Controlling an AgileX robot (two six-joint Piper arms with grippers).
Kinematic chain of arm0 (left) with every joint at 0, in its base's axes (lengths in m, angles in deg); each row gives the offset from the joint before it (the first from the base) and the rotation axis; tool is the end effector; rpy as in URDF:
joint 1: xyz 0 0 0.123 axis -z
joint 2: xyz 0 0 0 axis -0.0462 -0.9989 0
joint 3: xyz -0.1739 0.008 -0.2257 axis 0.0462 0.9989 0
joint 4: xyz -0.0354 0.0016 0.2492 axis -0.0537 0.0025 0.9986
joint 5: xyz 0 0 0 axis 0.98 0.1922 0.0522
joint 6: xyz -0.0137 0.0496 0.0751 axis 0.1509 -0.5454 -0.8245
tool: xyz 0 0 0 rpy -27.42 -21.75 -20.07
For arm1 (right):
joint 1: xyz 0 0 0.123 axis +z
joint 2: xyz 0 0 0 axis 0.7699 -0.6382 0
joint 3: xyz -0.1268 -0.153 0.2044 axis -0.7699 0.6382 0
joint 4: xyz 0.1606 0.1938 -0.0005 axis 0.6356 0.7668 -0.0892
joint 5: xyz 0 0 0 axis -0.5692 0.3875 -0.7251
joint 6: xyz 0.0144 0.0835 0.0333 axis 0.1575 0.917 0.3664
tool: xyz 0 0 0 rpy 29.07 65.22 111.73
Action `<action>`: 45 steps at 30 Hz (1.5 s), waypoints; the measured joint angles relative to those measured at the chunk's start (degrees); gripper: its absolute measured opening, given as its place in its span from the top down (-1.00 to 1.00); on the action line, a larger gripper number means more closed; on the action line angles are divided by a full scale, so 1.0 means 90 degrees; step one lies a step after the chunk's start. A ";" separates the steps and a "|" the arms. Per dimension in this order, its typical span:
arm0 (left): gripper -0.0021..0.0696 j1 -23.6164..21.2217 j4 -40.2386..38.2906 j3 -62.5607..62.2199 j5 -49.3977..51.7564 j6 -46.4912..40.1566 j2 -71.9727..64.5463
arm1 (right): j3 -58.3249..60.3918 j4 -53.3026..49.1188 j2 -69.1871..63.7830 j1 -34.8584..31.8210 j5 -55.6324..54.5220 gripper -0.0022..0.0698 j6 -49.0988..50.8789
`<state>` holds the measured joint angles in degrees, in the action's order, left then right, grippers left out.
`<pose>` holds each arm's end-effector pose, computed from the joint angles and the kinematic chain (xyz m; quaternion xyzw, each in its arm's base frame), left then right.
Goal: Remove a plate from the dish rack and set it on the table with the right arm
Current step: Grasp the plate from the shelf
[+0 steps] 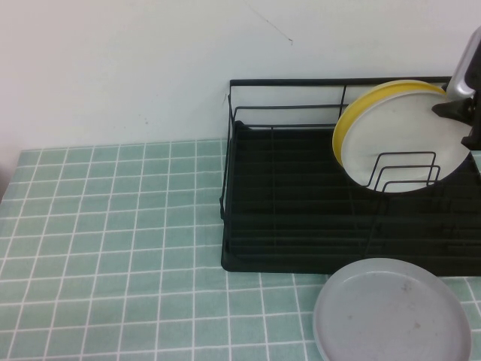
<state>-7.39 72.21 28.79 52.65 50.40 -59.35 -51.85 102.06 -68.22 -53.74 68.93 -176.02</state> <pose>0.0533 0.0023 0.1790 -0.0245 0.7879 0.0172 0.6151 0.4234 0.0117 0.2593 -0.5007 0.7339 -0.0646 0.4544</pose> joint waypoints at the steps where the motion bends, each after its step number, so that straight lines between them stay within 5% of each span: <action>1: 0.95 0.0000 0.0000 0.0000 0.0000 0.0000 0.0000 | 0.0000 0.0000 0.0000 0.0000 0.0000 0.14 0.0000; 20: 0.95 0.0000 0.0000 0.0000 0.0000 0.0000 0.0000 | -0.0016 0.0014 -0.0048 0.0000 0.0223 0.16 0.0000; 39: 0.95 0.0000 0.0000 0.0000 0.0000 0.0000 0.0000 | -0.0016 0.0026 -0.0076 0.0000 -0.0182 0.78 -0.0048; 45: 0.95 0.0000 0.0000 0.0000 0.0000 0.0000 0.0000 | -0.0027 0.0026 -0.0087 0.0000 -0.0342 0.83 -0.0048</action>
<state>-7.39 72.21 28.79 52.65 50.40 -59.35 -52.10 102.30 -69.00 -53.74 65.85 -176.46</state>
